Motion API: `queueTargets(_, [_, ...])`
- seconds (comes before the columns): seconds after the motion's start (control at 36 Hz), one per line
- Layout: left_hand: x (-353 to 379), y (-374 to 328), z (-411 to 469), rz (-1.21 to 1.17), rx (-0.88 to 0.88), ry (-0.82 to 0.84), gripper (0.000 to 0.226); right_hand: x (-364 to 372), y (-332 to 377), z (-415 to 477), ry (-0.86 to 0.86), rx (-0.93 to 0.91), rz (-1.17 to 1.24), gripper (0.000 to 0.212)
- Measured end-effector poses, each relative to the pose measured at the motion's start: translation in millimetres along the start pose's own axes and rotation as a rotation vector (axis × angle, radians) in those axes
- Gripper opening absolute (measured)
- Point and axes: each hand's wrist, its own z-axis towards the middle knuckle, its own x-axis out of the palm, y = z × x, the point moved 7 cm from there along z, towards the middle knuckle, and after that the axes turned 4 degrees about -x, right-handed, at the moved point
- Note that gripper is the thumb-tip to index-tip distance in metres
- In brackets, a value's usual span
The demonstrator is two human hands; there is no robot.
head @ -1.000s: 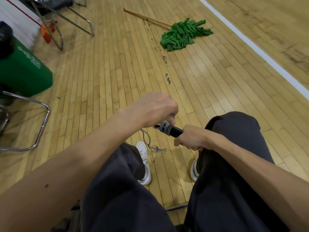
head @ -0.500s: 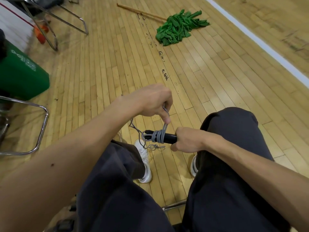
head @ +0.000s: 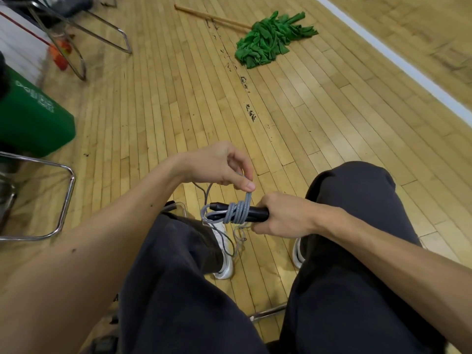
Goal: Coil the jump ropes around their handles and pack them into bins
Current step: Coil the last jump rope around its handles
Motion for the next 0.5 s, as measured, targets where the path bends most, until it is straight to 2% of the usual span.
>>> queueTargets(0.08, [6.2,10.1,-1.9,-0.085,-0.019,0.023,0.014,-2.2,3.1,-0.9,-0.024,-0.033,0.045,0.032])
queueTargets(0.19, [15.0,19.5,-3.0,-0.240,-0.038,0.059,0.016,-4.2,6.3,-2.1,-0.043,-0.063,0.178,0.034])
queueTargets(0.28, [19.6,29.9,-1.7,-0.281,-0.009,0.031,0.008,-7.5,7.6,-2.6,-0.068,-0.073,0.250,0.038])
queueTargets(0.39, [27.4,45.7,-4.2,-0.369,-0.023,-0.013,0.031,-15.9,7.1,-2.7,-0.117,-0.077,0.334,0.039])
queueTargets(0.5, [34.8,44.6,-6.9,-0.416,-0.066,-0.069,0.027,-23.5,6.8,-2.2,-0.180,-0.081,0.423,0.034])
